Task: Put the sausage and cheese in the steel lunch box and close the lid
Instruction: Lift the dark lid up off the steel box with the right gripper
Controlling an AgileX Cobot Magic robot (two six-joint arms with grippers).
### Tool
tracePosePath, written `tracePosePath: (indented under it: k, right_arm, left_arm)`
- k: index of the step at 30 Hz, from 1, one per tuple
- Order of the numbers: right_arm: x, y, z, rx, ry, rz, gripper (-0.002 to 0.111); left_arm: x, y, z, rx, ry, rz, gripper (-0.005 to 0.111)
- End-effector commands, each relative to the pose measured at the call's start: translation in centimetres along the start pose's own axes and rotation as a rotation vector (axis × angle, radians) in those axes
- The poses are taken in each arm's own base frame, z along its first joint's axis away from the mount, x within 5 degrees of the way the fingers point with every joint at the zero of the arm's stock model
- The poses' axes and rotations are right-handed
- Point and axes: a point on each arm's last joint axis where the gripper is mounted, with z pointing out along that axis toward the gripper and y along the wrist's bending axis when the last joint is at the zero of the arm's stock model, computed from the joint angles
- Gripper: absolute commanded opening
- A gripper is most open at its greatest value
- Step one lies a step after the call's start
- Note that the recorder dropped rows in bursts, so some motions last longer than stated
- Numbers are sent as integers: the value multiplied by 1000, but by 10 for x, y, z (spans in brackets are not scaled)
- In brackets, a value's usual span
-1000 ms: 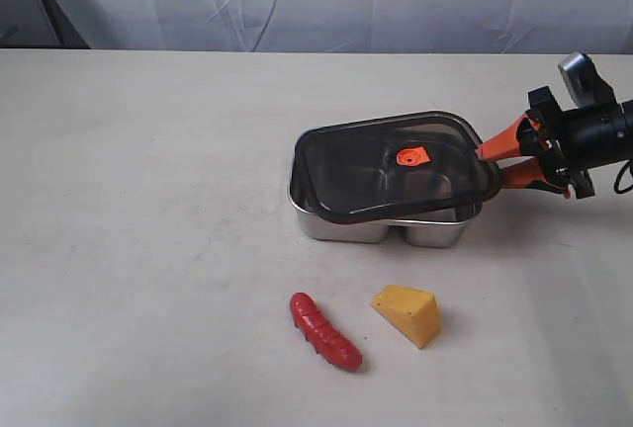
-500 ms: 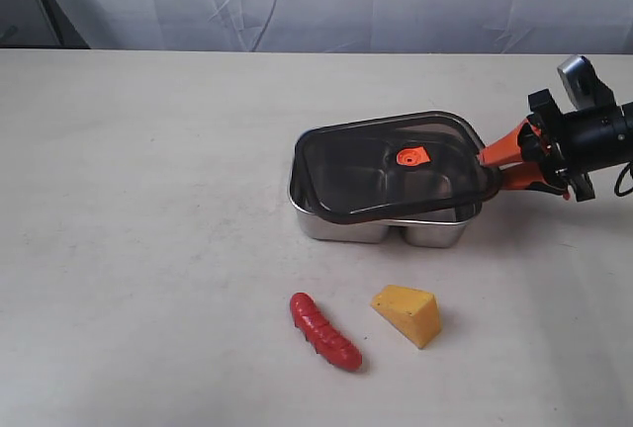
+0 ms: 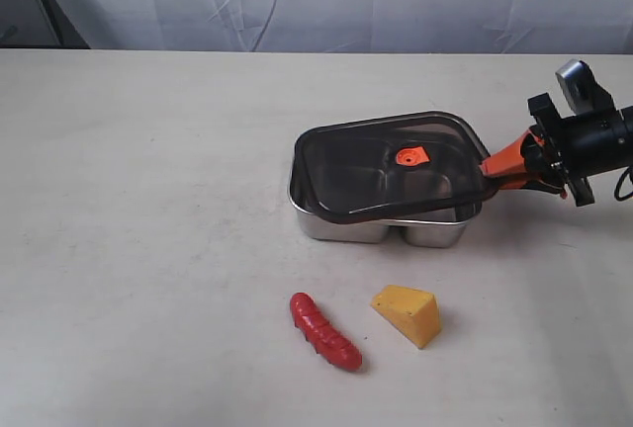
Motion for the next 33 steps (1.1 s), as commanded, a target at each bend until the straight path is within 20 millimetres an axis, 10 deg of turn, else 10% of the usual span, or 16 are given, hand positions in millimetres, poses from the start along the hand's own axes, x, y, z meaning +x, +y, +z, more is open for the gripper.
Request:
tracePosePath:
  k: [1,33]
  right_arm:
    - [2,-1,1,-3,9,-4,8]
    - [-2,35,-19,-38,-74,-150,-1]
  left_arm:
    - [-1,-1,0,11,-10,-10,0]
    - [-1,-1,0,11,-10,-10,0]
